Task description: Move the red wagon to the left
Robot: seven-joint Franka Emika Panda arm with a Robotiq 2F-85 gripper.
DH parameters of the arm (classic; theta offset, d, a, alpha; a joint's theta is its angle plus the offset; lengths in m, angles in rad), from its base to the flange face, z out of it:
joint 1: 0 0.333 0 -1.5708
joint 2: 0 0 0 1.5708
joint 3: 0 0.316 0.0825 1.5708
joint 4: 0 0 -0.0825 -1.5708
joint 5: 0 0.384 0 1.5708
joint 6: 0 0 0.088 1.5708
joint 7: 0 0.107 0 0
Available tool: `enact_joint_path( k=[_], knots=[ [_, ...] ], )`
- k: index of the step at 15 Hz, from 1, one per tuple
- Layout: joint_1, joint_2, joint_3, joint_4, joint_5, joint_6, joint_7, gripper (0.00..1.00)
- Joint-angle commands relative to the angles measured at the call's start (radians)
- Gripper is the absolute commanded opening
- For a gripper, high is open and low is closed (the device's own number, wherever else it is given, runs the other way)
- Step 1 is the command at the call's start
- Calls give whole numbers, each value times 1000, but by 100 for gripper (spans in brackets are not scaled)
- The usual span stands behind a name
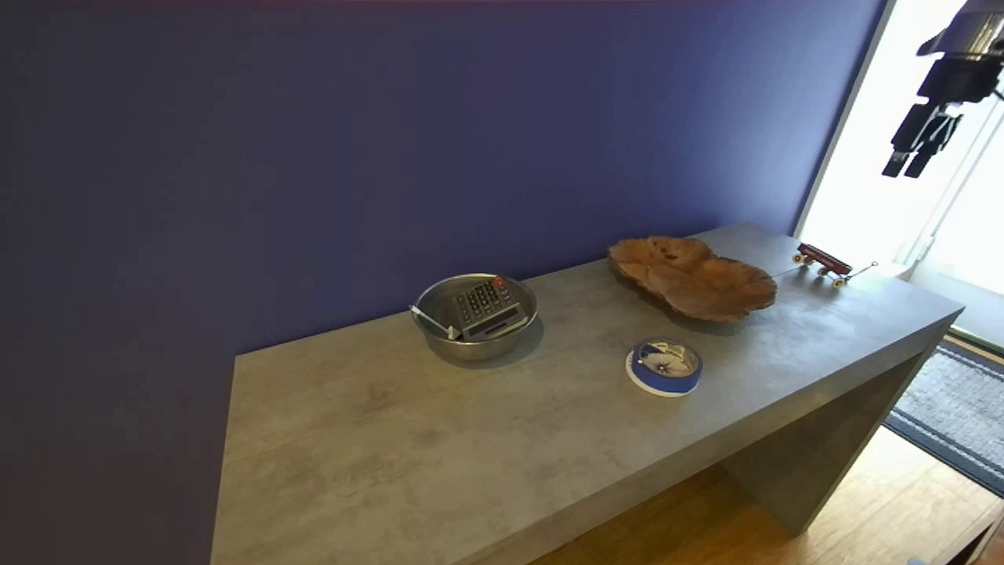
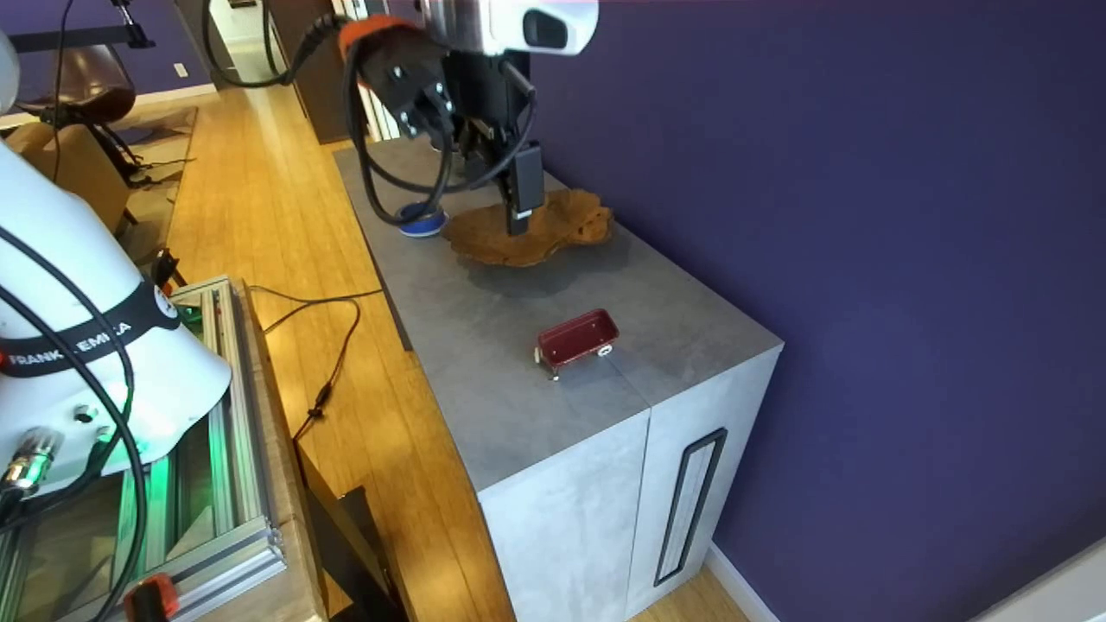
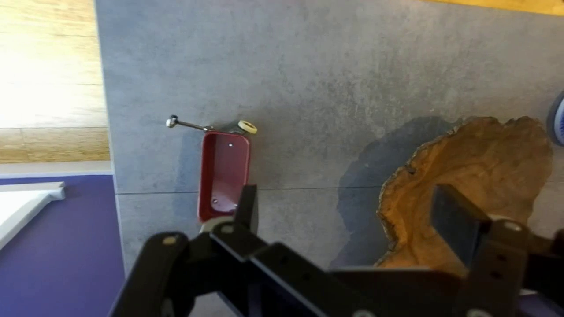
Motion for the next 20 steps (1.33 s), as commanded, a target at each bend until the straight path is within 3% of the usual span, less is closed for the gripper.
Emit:
enact_joint_path(
  k=[1,4,5,7,12,13,20],
  knots=[
    [67,165,24,-25,202,179,-109,100],
    [53,295,77,2,325,284,-201,100],
    [78,329,56,15,366,305,-247,100],
    [59,389,78,38,438,379,-335,100],
    [68,378,64,21,398,359,-292,100],
    [64,387,95,22,484,430,-335,100],
    [-2,522,188,129,793,495,-556,100]
  ],
)
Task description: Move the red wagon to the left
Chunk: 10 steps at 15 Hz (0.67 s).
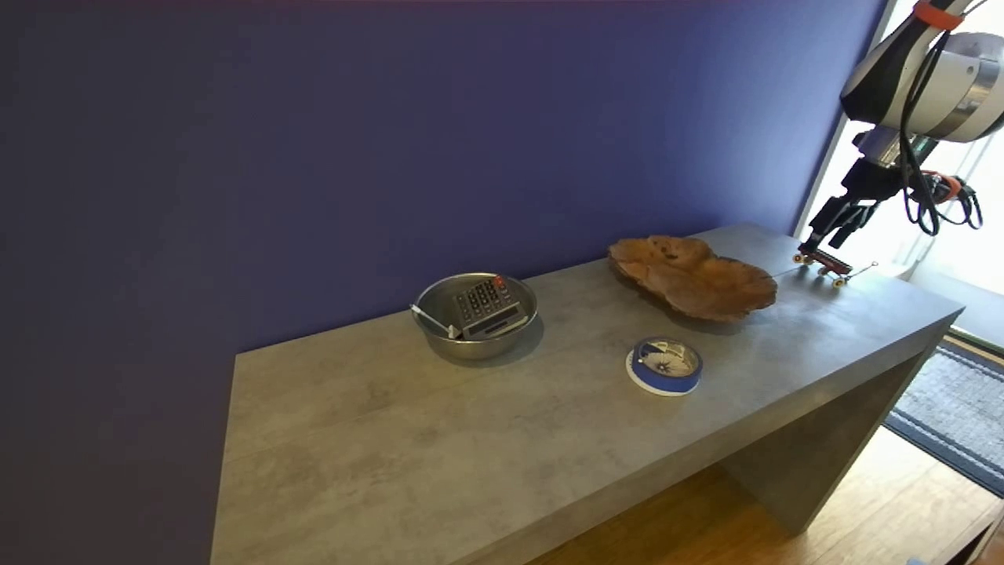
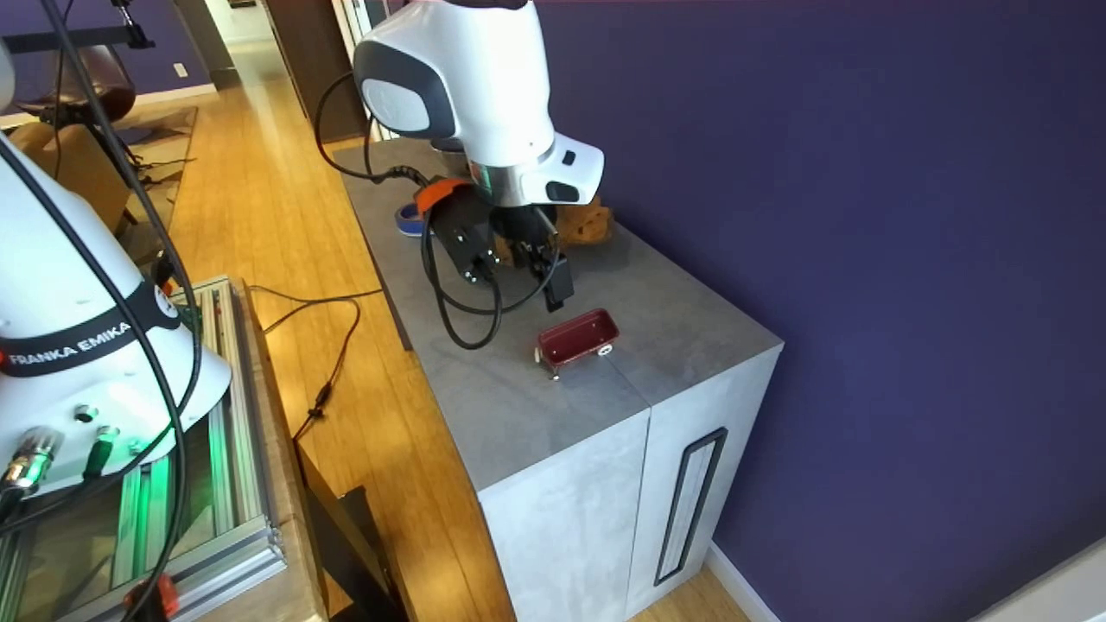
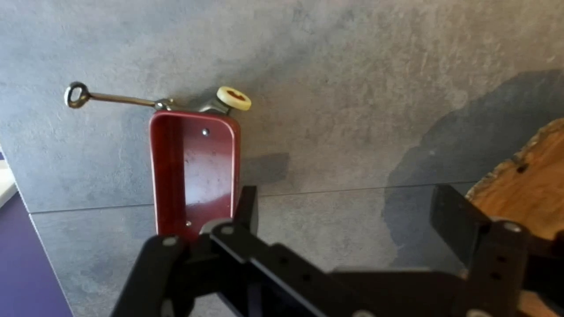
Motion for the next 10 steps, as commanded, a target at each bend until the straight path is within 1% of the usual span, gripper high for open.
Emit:
enact_joint_path(
  k=[1,2,6,7,8,9,10],
  knots=[
    [-58,78,43,80,138,31,-112,100],
    [-73,91,49,97,168,36,-135,100],
    [-106,146,53,150,219,31,-174,98],
    [-111,159,56,158,223,31,-179,92],
    [-116,169,59,163,231,32,-185,89],
    [-118,179,61,169,237,32,-190,69],
    [-120,187,62,175,243,32,-193,65]
  ],
)
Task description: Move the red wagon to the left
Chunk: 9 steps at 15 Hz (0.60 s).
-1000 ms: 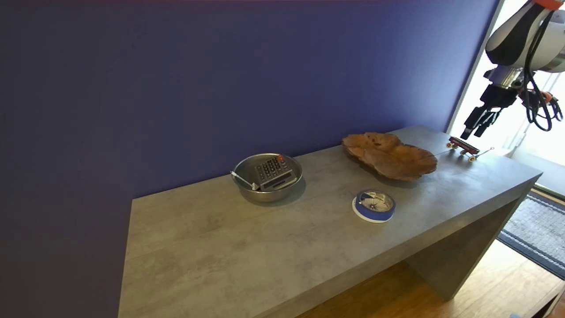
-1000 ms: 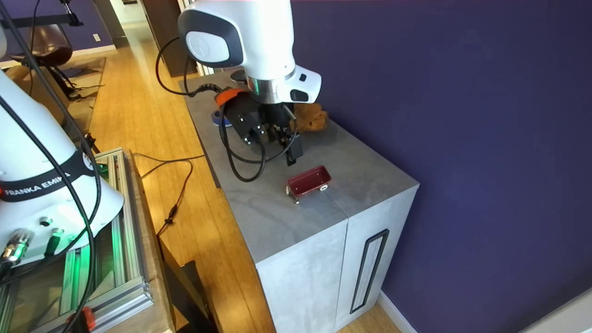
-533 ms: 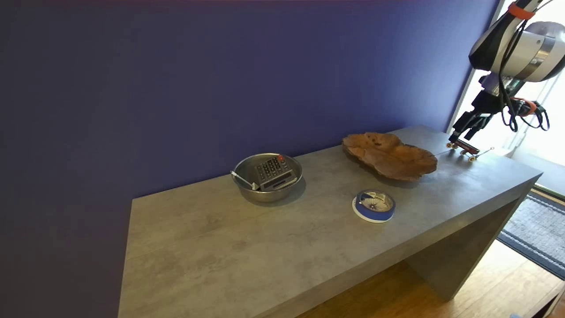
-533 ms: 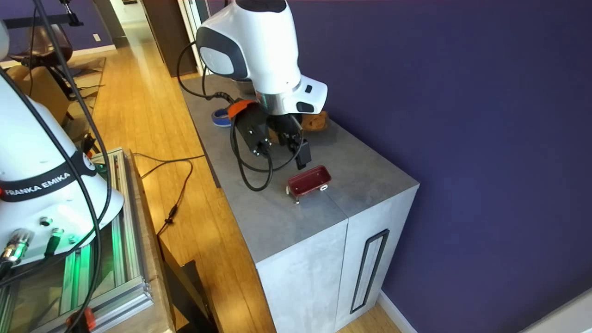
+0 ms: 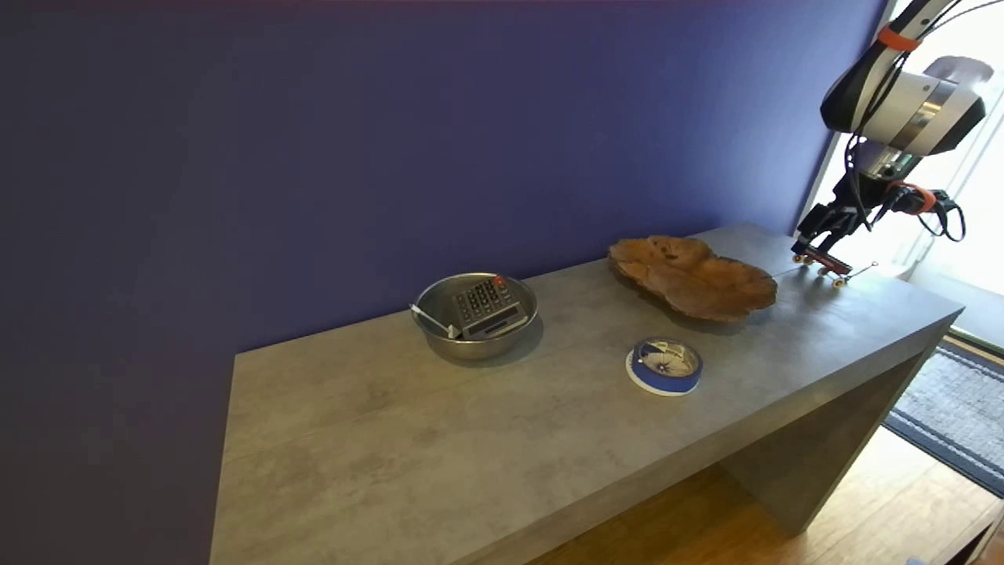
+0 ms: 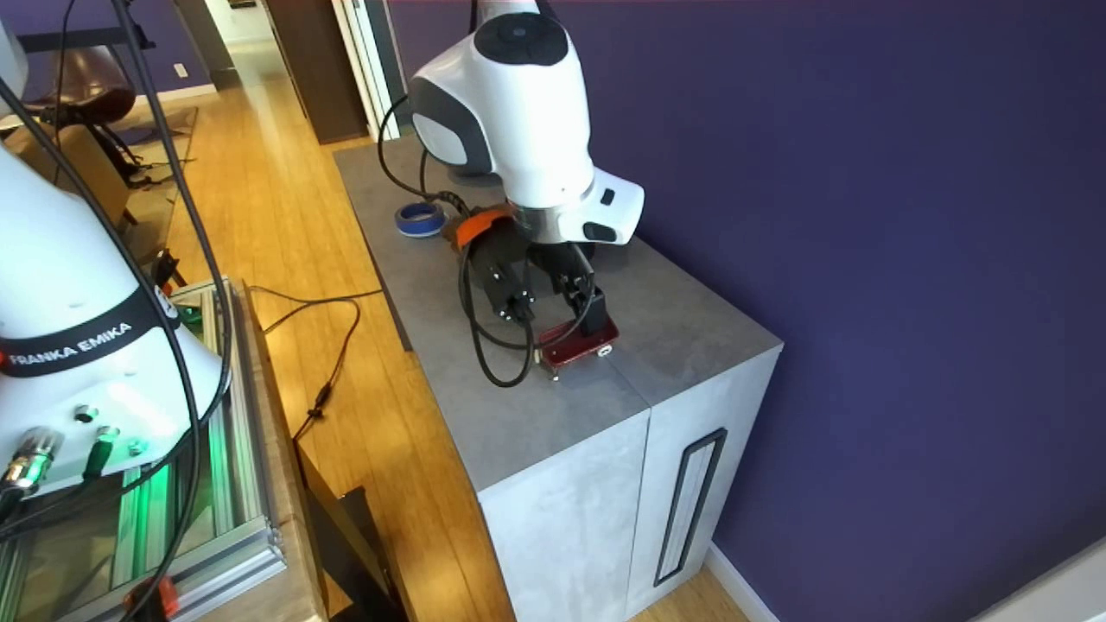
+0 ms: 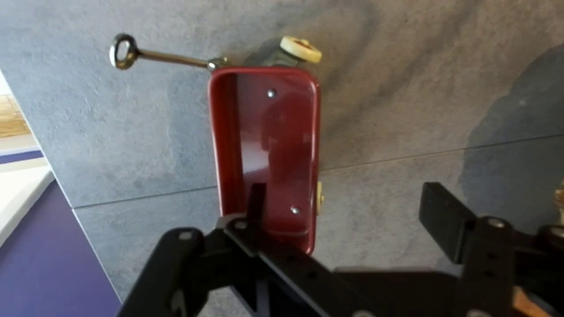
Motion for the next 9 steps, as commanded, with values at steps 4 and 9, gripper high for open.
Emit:
enact_joint_path(
  k=[4,9],
  knots=[
    [-31,50,29,44,53,14,-48,42],
    [-35,50,28,56,68,18,-57,5]
  ],
)
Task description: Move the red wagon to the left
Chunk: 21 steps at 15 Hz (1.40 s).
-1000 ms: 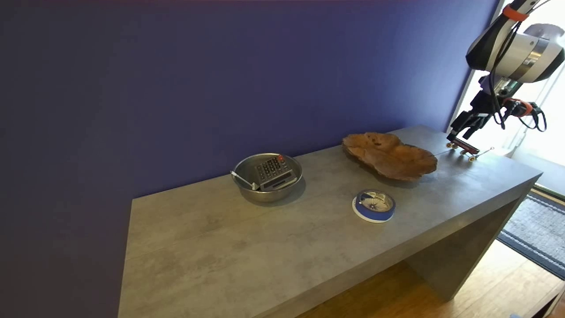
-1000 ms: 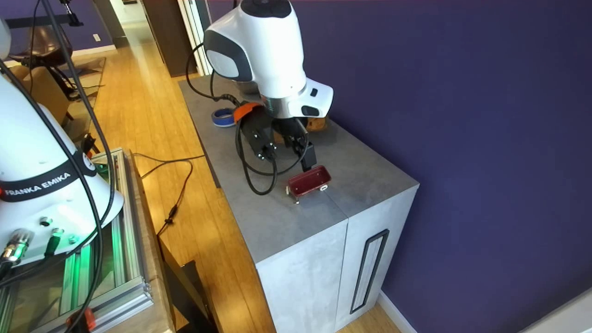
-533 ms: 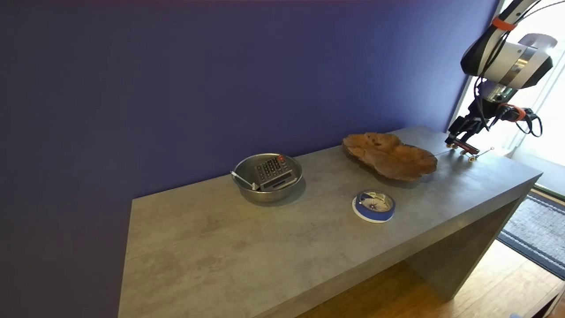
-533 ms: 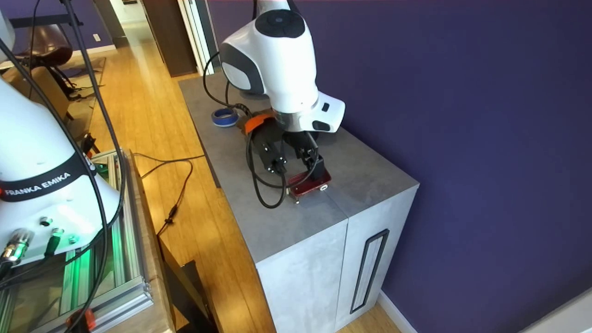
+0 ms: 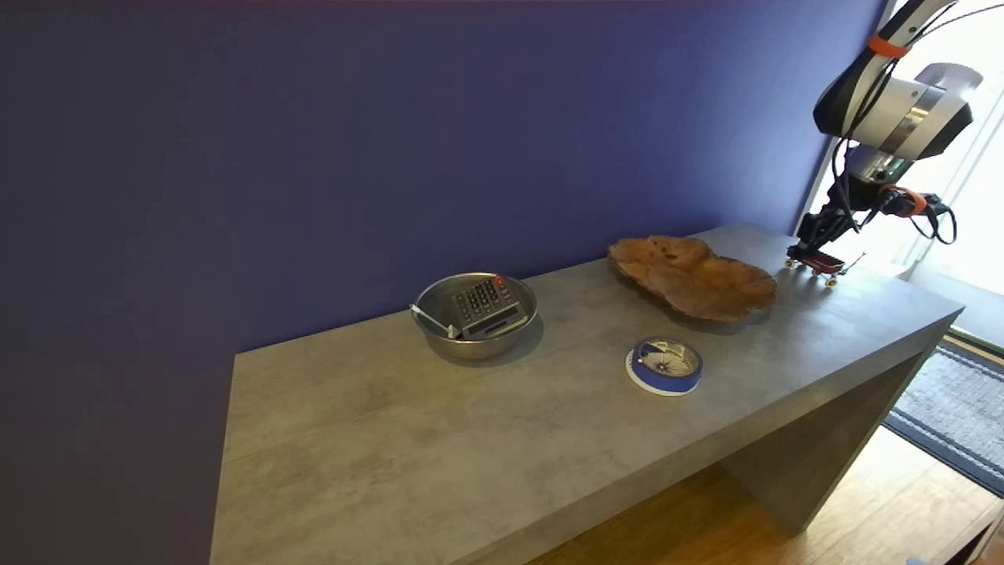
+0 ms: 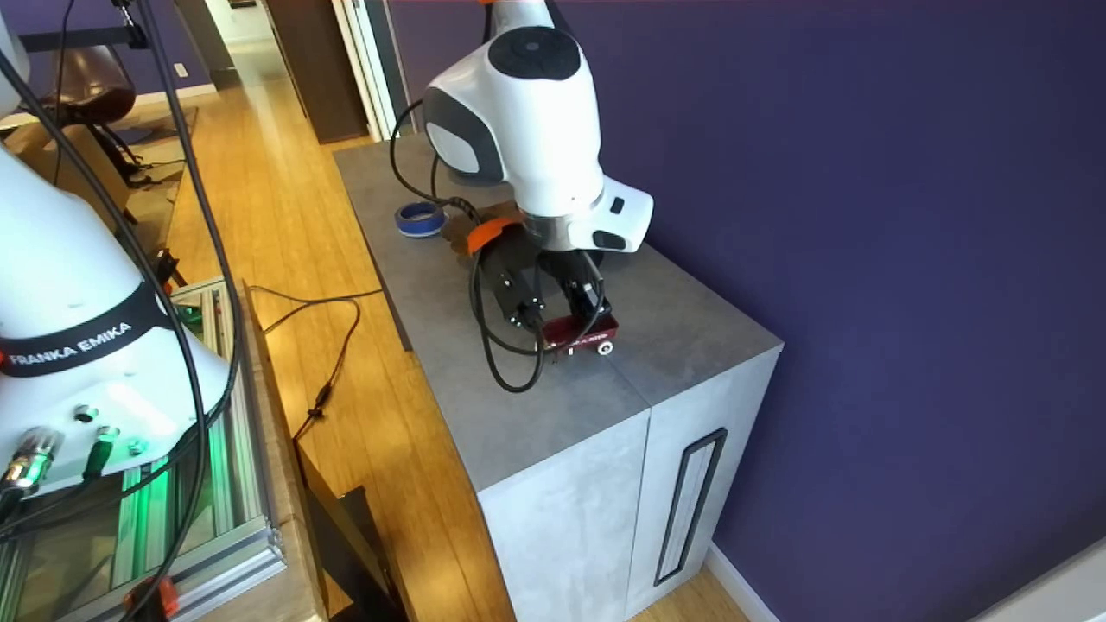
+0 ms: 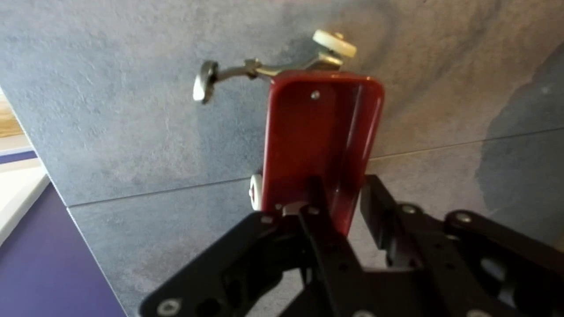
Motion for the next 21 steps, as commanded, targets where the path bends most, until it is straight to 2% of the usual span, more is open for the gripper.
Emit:
enact_joint_path(
  k=[1,8,10,11,13,20,21],
  knots=[
    [-22,11,20,16,52,21,-47,1],
    [-16,9,19,21,57,57,-50,1],
    [-20,-59,14,-16,54,68,-75,1],
    [-21,-121,9,-57,32,51,-101,1],
    [-13,-232,-14,-147,-51,-56,-147,1],
    [-27,-589,-64,-345,-256,-353,-274,1],
    [-4,-443,-55,-262,-190,-274,-247,1]
  ],
)
